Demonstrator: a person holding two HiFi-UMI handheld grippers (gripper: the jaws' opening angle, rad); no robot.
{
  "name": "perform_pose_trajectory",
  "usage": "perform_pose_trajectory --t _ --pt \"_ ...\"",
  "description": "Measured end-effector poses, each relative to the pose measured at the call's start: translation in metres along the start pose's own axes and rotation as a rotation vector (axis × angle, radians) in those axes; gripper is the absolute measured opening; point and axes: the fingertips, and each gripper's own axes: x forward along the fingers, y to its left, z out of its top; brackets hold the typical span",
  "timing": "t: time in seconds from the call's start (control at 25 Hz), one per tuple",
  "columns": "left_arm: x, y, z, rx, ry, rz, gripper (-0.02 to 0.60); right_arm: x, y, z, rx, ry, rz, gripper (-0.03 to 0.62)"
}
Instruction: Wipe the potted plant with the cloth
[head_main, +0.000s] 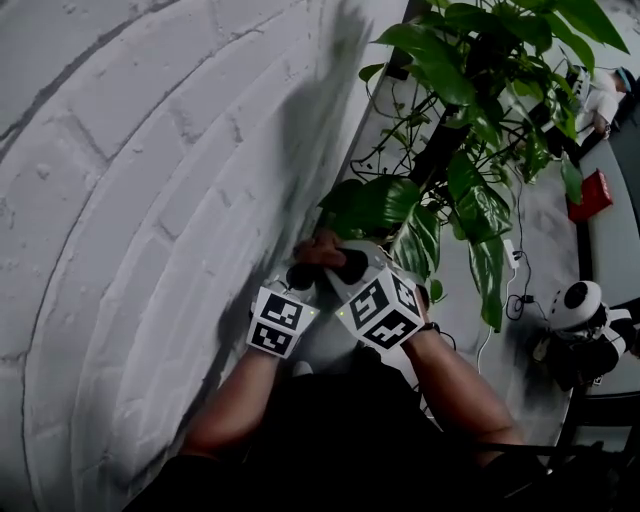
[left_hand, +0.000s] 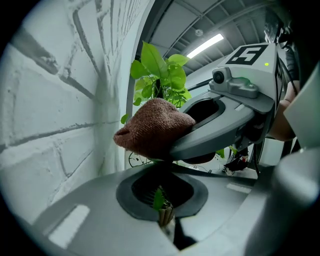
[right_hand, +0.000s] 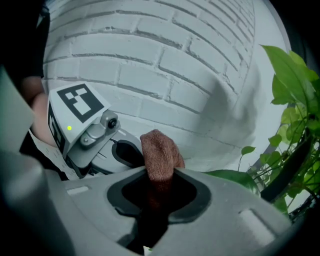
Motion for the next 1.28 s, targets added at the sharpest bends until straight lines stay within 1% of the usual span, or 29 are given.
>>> perform_pose_trajectory --t 0.16,0.36,0.48,0.56,0.64,0.68,0.76,0.88,0.96,1.0,1.04,1.08,1.2,1.28 --pt "-0.005 -0.010 -0.003 0.010 0.008 -0.019 0.017 -0.013 0.005 0.005 0.035 -0.036 -0.002 0.066" --pt "-0.013 -0.019 -0.017 0.018 0.036 -0.036 0.017 -0.027 0.016 0.007 0.089 -0.077 0.009 0.066" --pt "-0.019 -0.025 -0.024 0.018 0.044 -0.040 0.017 -0.040 0.019 0.012 0.163 -0.142 0.023 0.066" --pt "-0.022 -0.032 -0.028 0.019 0.051 -0.050 0.017 -0.055 0.010 0.016 0.259 -0.218 0.027 0.066" --pt "-0.019 -0.040 -0.030 0.021 0.058 -0.068 0.017 -0.074 -0.013 0.016 0.403 -0.307 0.014 0.066" --pt "-0.016 -0.043 -0.031 0.022 0.061 -0.077 0.017 -0.085 -0.030 0.014 0.479 -0.349 -0.007 0.066" --pt "-0.008 -0.047 -0.028 0.023 0.061 -0.091 0.017 -0.105 -0.068 0.000 0.607 -0.402 -0.076 0.066" --pt "0.008 -0.054 -0.021 0.029 0.061 -0.114 0.017 -0.124 -0.125 -0.034 0.734 -0.406 -0.189 0.066" --pt "0.020 -0.061 -0.017 0.033 0.064 -0.136 0.017 -0.128 -0.158 -0.055 0.776 -0.378 -0.237 0.066" --pt "0.027 -0.065 -0.016 0.034 0.067 -0.147 0.017 -0.128 -0.170 -0.064 0.773 -0.350 -0.256 0.066" --pt "0.034 -0.070 -0.016 0.035 0.069 -0.157 0.017 -0.126 -0.181 -0.072 0.744 -0.309 -0.276 0.066" --pt "0.041 -0.076 -0.015 0.038 0.071 -0.168 0.017 -0.121 -0.188 -0.079 0.689 -0.252 -0.298 0.066" --pt "0.061 -0.085 -0.011 0.048 0.073 -0.180 0.017 -0.101 -0.196 -0.093 0.447 -0.060 -0.358 0.066" --pt "0.072 -0.082 -0.009 0.034 0.076 -0.167 0.017 -0.086 -0.193 -0.097 0.311 0.028 -0.368 0.066"
